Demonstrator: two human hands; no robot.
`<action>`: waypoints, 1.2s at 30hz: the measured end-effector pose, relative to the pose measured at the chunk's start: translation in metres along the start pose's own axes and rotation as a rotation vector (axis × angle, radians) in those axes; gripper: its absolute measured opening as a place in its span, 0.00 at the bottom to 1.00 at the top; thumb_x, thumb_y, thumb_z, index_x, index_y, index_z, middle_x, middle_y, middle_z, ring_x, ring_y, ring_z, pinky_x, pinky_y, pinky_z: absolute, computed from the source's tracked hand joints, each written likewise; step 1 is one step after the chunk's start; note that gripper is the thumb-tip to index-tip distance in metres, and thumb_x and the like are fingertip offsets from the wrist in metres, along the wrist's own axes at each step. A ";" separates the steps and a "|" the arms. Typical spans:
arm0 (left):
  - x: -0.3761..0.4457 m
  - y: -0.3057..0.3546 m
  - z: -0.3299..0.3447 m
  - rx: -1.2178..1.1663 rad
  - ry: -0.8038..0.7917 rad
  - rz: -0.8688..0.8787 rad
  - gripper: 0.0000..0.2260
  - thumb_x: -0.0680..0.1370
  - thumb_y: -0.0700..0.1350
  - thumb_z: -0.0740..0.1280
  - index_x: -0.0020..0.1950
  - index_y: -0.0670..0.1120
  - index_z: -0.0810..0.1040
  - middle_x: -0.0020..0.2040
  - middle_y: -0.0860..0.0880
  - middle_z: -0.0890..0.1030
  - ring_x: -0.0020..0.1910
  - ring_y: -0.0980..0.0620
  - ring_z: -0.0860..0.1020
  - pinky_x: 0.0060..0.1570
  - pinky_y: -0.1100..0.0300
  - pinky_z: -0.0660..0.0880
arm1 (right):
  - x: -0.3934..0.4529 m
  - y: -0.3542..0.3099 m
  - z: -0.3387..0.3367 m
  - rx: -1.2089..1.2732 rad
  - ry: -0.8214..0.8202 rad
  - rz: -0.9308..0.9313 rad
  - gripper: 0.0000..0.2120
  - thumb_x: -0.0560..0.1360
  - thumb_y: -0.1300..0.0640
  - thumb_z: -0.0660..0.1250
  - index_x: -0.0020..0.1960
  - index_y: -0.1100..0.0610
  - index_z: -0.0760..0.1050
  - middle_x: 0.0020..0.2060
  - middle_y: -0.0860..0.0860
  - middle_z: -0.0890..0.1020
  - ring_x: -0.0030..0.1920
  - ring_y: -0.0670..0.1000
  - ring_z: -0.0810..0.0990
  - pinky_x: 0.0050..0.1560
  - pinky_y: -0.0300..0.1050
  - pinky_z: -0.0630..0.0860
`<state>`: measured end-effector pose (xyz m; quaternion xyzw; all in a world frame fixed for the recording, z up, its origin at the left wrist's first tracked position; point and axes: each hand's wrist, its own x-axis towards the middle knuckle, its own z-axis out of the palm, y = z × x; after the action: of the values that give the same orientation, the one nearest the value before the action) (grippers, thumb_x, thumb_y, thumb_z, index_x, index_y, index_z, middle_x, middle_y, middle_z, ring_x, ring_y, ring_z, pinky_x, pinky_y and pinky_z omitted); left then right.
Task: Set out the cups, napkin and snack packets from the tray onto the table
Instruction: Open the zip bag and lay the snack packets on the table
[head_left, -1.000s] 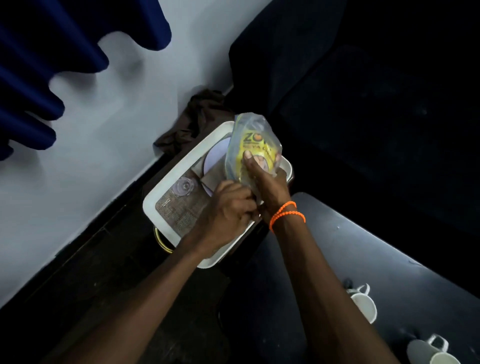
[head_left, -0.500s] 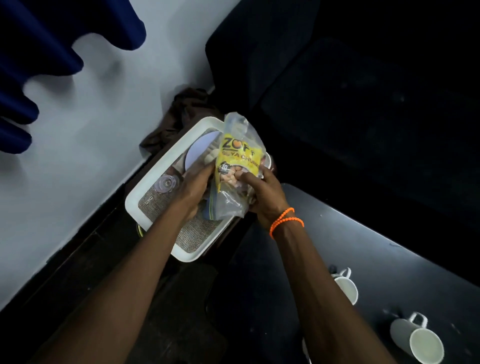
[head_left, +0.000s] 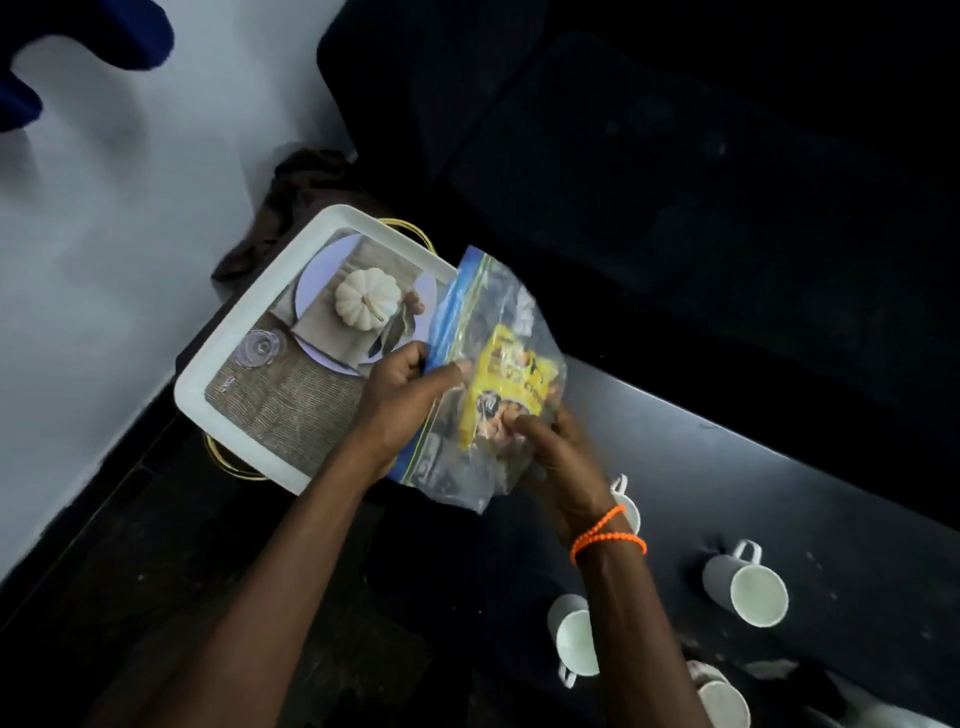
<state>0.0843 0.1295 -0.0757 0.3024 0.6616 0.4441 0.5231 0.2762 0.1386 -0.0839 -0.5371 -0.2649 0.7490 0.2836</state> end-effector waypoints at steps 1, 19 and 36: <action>-0.004 -0.002 0.003 0.053 -0.010 0.002 0.20 0.73 0.51 0.77 0.43 0.37 0.72 0.37 0.44 0.73 0.39 0.50 0.71 0.44 0.52 0.69 | 0.000 0.008 -0.003 -0.021 0.027 0.010 0.20 0.77 0.67 0.70 0.67 0.58 0.77 0.61 0.63 0.83 0.59 0.62 0.83 0.65 0.70 0.77; -0.043 -0.015 0.071 0.073 -0.056 0.060 0.07 0.81 0.49 0.68 0.51 0.51 0.86 0.50 0.51 0.88 0.53 0.54 0.85 0.55 0.57 0.81 | -0.028 -0.004 -0.016 0.107 0.000 -0.091 0.14 0.76 0.53 0.75 0.60 0.55 0.83 0.59 0.65 0.83 0.57 0.58 0.81 0.56 0.61 0.72; -0.065 -0.018 0.030 0.361 0.461 0.215 0.03 0.78 0.50 0.72 0.46 0.57 0.79 0.33 0.52 0.81 0.31 0.55 0.79 0.32 0.63 0.72 | -0.069 -0.027 -0.031 -0.581 0.668 -0.393 0.03 0.71 0.63 0.75 0.40 0.59 0.82 0.37 0.54 0.84 0.37 0.51 0.82 0.44 0.54 0.83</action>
<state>0.1314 0.0742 -0.0662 0.3500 0.7953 0.4288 0.2472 0.3276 0.1116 -0.0288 -0.7449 -0.4540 0.3629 0.3275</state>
